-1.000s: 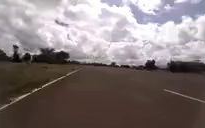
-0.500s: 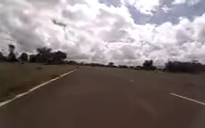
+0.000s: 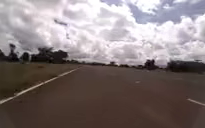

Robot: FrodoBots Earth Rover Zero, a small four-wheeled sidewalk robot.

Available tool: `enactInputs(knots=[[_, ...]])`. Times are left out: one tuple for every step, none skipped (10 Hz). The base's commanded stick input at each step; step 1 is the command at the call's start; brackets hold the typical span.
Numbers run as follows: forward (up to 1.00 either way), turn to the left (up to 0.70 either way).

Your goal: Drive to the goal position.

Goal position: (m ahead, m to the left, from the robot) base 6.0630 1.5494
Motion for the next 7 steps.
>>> enactInputs(knots=[[1.00,0.00],[1.00,-0.01],[1.00,-0.08],[1.00,-0.15],[1.00,-0.14],[1.00,-0.07],[1.00,0.00]])
